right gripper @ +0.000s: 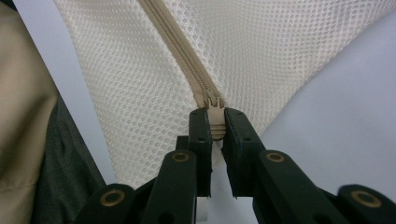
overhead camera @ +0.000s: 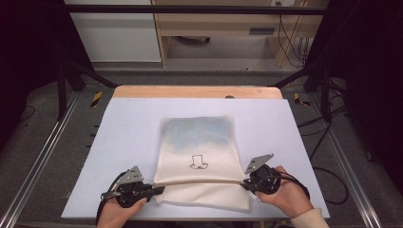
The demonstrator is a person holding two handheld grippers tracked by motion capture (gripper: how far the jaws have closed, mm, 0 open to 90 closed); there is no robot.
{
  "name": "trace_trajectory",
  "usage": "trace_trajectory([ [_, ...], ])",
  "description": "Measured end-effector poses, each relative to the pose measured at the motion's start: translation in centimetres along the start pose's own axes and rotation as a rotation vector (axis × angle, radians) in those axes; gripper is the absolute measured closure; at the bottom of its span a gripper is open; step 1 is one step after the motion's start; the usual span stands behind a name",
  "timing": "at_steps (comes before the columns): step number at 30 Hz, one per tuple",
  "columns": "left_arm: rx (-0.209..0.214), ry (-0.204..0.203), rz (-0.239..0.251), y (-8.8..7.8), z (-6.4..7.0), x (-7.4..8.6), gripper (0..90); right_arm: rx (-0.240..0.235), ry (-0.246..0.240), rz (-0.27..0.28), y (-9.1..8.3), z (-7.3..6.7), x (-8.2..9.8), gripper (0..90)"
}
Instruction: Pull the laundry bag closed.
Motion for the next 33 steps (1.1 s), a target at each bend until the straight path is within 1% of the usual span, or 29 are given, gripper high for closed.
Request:
trace_trajectory([
  [2, 0.0, 0.001, 0.0, 0.0, 0.0, 0.0, 81.4, -0.001, 0.003, 0.004, 0.0, 0.0, 0.0, 82.0],
  [8, 0.0, -0.004, 0.003, -0.1, -0.1, -0.1, 81.5, 0.007, 0.004, -0.014, 0.0, 0.0, 0.5, 82.0],
  [10, -0.002, -0.003, 0.004, -0.1, 0.0, -0.1, 81.5, 0.006, 0.014, -0.009, 0.0, 0.0, 0.6, 82.0],
  [15, -0.008, -0.001, 0.003, -0.1, -0.1, -0.1, 81.5, 0.004, 0.009, -0.009, 0.1, -0.1, 0.8, 82.0],
  [16, -0.01, -0.004, 0.004, -0.2, -0.1, -0.1, 81.5, -0.002, 0.014, -0.007, 0.1, -0.2, 0.8, 82.0],
  [17, -0.01, -0.005, 0.003, -0.3, -0.2, -0.1, 81.5, -0.003, 0.007, -0.007, 0.1, -0.3, 0.8, 81.9],
  [19, -0.009, -0.008, -0.001, -0.3, -0.1, 0.0, 81.4, -0.003, 0.018, -0.005, 0.1, -0.4, 0.8, 81.9],
  [21, -0.009, -0.011, -0.004, -0.2, -0.1, 0.1, 81.1, -0.003, 0.019, -0.005, 0.1, -0.4, 0.8, 81.9],
  [22, -0.002, -0.014, -0.011, -0.2, -0.1, 0.2, 81.1, 0.001, 0.016, -0.004, 0.2, -0.4, 0.8, 81.8],
  [23, -0.001, -0.017, -0.012, -0.1, 0.0, 0.2, 80.8, 0.007, 0.023, -0.008, 0.2, -0.4, 0.7, 81.8],
  [24, -0.004, -0.017, -0.01, -0.1, 0.0, 0.3, 80.1, 0.006, 0.019, -0.013, 0.2, -0.4, 0.8, 81.7],
  [25, -0.002, -0.039, 0.001, -0.2, 0.0, 0.1, 73.7, -0.004, 0.014, -0.018, 0.4, -0.6, 0.7, 80.4],
  [26, -0.002, -0.052, 0.005, -0.4, 0.0, 0.1, 68.3, -0.008, 0.016, -0.012, 0.4, -0.7, 0.6, 75.9],
  [27, -0.008, -0.056, 0.005, -0.6, -0.1, 0.1, 61.9, -0.003, 0.027, 0.0, 0.3, -0.6, 0.4, 70.5],
  [28, -0.008, -0.056, 0.005, -0.6, -0.1, 0.1, 59.2, -0.003, 0.027, 0.0, 0.3, -0.6, 0.4, 70.5],
  [29, -0.012, -0.06, 0.017, -0.8, -0.1, 0.0, 53.7, 0.015, 0.043, 0.026, 0.0, -0.3, 0.1, 62.6],
  [30, -0.011, -0.08, 0.031, -1.3, -0.2, -0.2, 47.9, 0.024, 0.045, 0.035, -0.1, -0.2, -0.1, 56.3],
  [31, -0.02, -0.082, 0.039, -1.6, -0.3, -0.3, 43.9, 0.037, 0.063, 0.052, -0.1, 0.0, -0.4, 50.3],
  [33, -0.046, -0.077, 0.055, -2.0, -0.5, -0.5, 37.9, 0.064, 0.076, 0.068, -0.3, 0.4, -0.9, 42.6],
])
Point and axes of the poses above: each handheld gripper's, and its own axes: y roughly forward along the jaws, x roughly out of its underside, z roughly to its right, the point moved 8 cm from there along y, roughly forward along the jaws, and after that the axes turned 14 degrees about -y, right-handed, at the moved point
